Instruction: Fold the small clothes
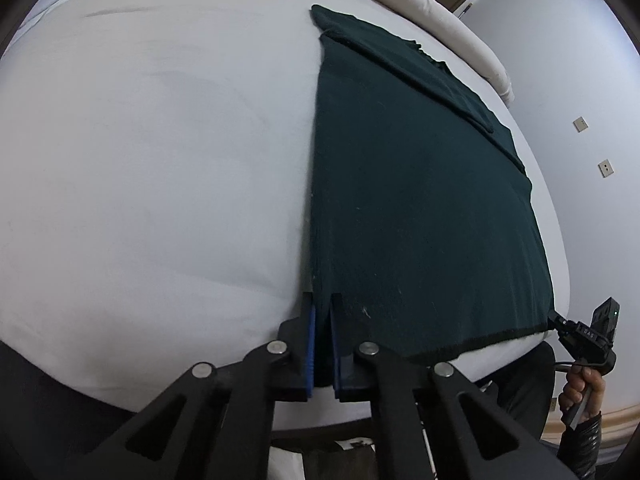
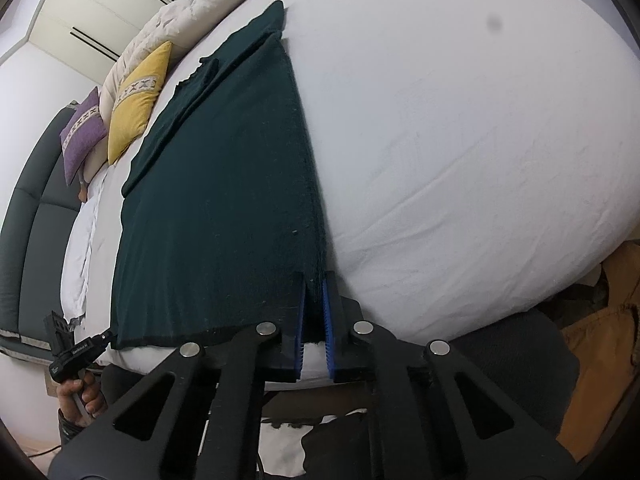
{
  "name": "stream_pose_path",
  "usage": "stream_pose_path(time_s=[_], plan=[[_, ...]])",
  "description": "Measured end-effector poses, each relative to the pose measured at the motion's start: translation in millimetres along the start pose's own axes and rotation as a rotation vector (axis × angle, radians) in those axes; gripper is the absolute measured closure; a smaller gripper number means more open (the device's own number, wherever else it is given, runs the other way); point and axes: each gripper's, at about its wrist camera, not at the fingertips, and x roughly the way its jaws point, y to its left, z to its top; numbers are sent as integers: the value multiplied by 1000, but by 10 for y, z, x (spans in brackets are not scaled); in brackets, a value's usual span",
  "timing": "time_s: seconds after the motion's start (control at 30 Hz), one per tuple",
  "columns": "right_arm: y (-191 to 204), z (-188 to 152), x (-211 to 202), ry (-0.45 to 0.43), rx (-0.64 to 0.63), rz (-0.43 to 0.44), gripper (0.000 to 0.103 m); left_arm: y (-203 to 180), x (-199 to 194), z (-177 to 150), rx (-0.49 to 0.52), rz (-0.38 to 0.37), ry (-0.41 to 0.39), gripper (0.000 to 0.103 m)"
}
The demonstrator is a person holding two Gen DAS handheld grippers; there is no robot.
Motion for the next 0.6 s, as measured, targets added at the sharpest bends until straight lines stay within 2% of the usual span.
stream_pose_path(time_s=[0.2,0.27,0.4,0.6], plan=[[140,45,-156,-29,-13,21,97,-70,-133,27,-16,-45,-35,97],[212,87,-215,-45,-17,42,97,-119,-231,74,-23,-86,-58,98],[421,235,-334,-79,-28,110,97,-254,-467,238,-19,-162,-123,98],[698,649,-413,-120,0,237,97,-331,-609,672,-83,-281,-201,98]])
